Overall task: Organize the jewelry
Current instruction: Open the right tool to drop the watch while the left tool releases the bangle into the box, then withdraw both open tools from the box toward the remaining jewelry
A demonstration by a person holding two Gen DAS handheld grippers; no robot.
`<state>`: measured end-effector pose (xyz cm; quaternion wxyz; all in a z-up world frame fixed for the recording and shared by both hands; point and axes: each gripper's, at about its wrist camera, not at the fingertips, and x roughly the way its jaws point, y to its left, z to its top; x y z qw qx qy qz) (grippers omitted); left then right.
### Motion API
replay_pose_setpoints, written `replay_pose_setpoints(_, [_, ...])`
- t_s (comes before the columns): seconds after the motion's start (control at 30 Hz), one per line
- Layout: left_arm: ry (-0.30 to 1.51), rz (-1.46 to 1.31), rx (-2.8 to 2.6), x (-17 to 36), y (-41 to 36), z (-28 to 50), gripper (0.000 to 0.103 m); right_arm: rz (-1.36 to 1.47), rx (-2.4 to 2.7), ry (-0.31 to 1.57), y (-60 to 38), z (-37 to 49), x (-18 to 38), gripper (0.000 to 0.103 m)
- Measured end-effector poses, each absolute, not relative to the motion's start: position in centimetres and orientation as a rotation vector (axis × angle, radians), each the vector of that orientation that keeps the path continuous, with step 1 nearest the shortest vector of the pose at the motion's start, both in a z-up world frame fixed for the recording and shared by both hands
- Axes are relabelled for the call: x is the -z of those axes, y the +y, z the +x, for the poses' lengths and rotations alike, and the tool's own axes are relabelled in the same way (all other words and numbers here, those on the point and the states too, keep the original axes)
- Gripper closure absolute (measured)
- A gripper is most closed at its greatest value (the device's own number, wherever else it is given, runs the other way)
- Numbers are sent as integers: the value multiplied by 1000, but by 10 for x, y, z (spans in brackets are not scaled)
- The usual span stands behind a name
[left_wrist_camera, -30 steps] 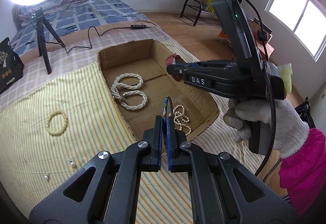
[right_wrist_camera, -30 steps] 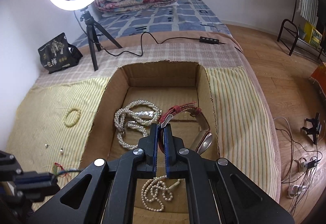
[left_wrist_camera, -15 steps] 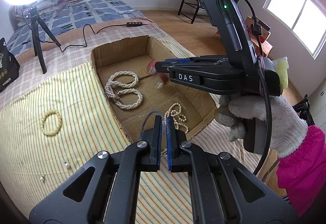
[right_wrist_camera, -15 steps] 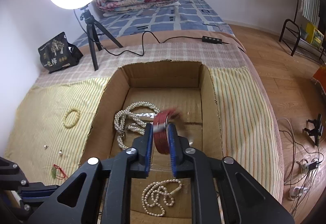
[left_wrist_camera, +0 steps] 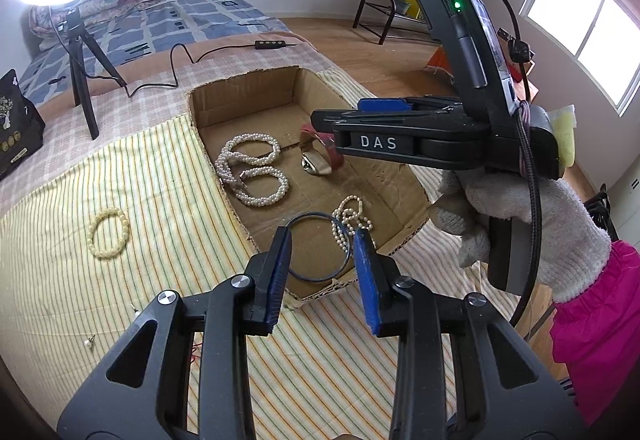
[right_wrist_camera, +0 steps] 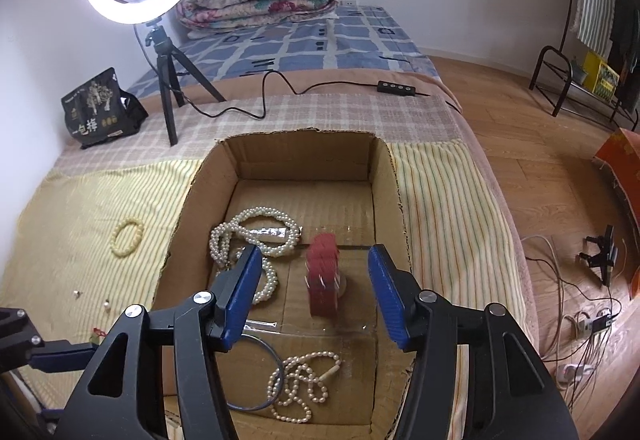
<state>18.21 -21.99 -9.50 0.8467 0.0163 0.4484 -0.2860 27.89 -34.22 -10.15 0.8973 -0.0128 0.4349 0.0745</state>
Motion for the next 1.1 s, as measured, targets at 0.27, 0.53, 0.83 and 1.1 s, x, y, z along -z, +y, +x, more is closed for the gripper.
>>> replay_pose_setpoints(0.27, [933,41,577,90,-206,180,70,-45,-100,892,-343,270,94,31])
replay_pose_setpoints(0.53, [910,39,522,86,-179,181,42,-96,9,907,-340,265,88,23])
replay_pose_setpoints(0.83, [904,35,439,85,-135,192,36,-75,25,905,-331,255,78,23])
replay_pose_setpoints(1.1, [904,-19,335,85,-77,207,36,-45,-61,868,-303,237,65,23])
